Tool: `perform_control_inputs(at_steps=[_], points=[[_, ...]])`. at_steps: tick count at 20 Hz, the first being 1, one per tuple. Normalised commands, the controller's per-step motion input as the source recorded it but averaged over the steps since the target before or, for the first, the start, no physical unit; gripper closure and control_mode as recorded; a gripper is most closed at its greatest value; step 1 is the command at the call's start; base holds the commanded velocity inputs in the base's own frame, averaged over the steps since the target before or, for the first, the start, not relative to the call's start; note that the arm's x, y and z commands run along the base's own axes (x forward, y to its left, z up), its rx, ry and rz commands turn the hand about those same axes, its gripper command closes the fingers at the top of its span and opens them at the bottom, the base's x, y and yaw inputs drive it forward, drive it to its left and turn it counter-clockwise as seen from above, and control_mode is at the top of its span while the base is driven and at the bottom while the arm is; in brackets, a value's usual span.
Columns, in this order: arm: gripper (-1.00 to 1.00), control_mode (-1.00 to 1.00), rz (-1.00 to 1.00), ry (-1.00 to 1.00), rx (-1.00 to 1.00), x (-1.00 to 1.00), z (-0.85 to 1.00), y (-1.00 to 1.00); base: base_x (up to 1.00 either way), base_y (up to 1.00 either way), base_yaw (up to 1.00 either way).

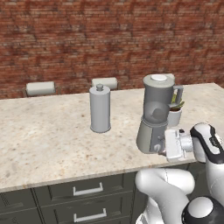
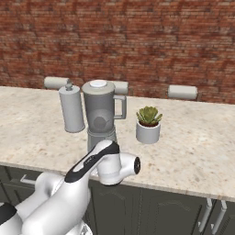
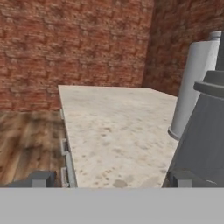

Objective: Open the blender lid, put the apple in the blender, close the lid, and start the blender.

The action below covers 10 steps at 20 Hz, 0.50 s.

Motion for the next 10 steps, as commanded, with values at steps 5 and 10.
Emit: perform_control_inputs(at_steps=[5, 10], points=[[-1.0, -1.0, -0.21, -0.01, 0.0, 0.14, -0.09, 0.0, 0.0, 0.0, 0.0], [-1.0, -1.0, -0.23, 0.0, 0.0, 0.0, -0.07, 0.0, 0.0, 0.0, 0.0]])
